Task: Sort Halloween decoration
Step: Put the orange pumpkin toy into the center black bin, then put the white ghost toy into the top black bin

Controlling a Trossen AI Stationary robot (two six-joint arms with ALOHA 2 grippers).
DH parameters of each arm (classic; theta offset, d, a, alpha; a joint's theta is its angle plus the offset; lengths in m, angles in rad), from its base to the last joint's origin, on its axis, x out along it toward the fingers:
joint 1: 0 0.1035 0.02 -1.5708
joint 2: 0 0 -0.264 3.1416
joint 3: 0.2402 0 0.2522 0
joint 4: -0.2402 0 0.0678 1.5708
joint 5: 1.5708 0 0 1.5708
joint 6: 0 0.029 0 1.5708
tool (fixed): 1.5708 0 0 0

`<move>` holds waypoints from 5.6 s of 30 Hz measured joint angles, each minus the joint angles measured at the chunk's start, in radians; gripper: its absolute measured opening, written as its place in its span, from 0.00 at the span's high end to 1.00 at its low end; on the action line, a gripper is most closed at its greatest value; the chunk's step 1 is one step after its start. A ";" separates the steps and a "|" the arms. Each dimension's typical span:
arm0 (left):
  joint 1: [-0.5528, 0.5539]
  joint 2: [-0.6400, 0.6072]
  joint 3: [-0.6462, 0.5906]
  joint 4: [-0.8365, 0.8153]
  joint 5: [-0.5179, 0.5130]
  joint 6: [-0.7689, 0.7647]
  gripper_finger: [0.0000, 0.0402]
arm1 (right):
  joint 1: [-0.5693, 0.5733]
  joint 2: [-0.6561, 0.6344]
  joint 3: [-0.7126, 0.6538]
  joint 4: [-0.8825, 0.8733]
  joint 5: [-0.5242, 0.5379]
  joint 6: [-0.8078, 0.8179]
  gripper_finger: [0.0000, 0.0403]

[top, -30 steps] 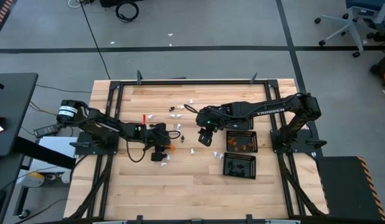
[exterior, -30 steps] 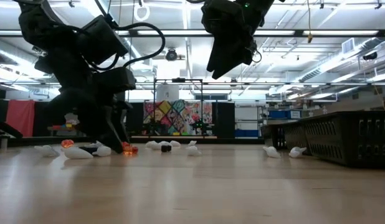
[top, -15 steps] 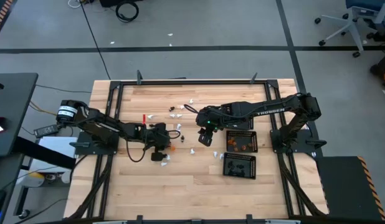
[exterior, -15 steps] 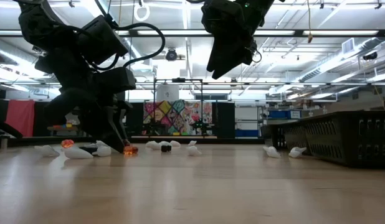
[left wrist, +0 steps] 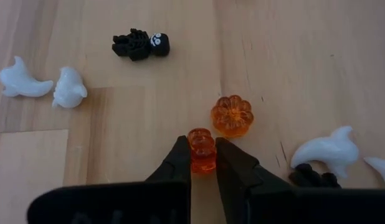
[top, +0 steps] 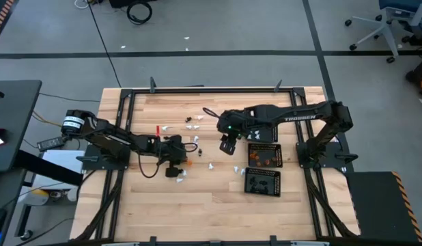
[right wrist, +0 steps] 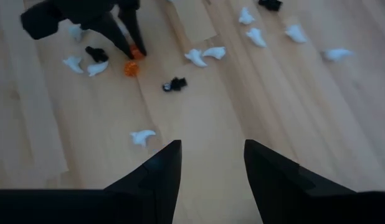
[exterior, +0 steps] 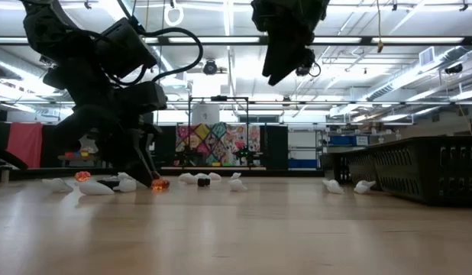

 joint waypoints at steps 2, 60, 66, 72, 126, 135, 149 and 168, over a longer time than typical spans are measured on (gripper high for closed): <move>0.000 0.002 0.021 -0.015 0.003 0.002 0.91 | -0.010 0.000 0.037 -0.045 0.016 -0.015 0.56; 0.056 0.939 1.448 -0.280 0.019 -0.023 0.73 | 0.230 -0.215 0.615 -0.636 0.422 0.192 0.56; 0.050 0.911 1.447 -0.297 0.019 -0.031 0.70 | 0.230 -0.215 0.615 -0.636 0.423 0.179 0.56; 0.048 0.811 1.447 -0.333 0.018 0.023 0.70 | 0.230 -0.219 0.615 -0.656 0.472 0.174 0.56; 0.483 0.308 0.801 -0.602 0.088 0.418 0.72 | 0.230 -0.233 0.522 -0.695 0.739 0.235 0.56; 0.535 0.326 0.671 -0.455 0.064 0.400 0.57 | 0.159 -0.232 0.498 -0.630 0.698 0.218 0.56; 0.541 0.380 0.604 -0.294 0.044 0.450 0.42 | 0.117 -0.233 0.410 -0.505 0.603 0.193 0.56; 0.547 0.427 0.608 -0.304 0.012 0.402 0.66 | 0.115 -0.232 0.409 -0.478 0.573 0.191 0.56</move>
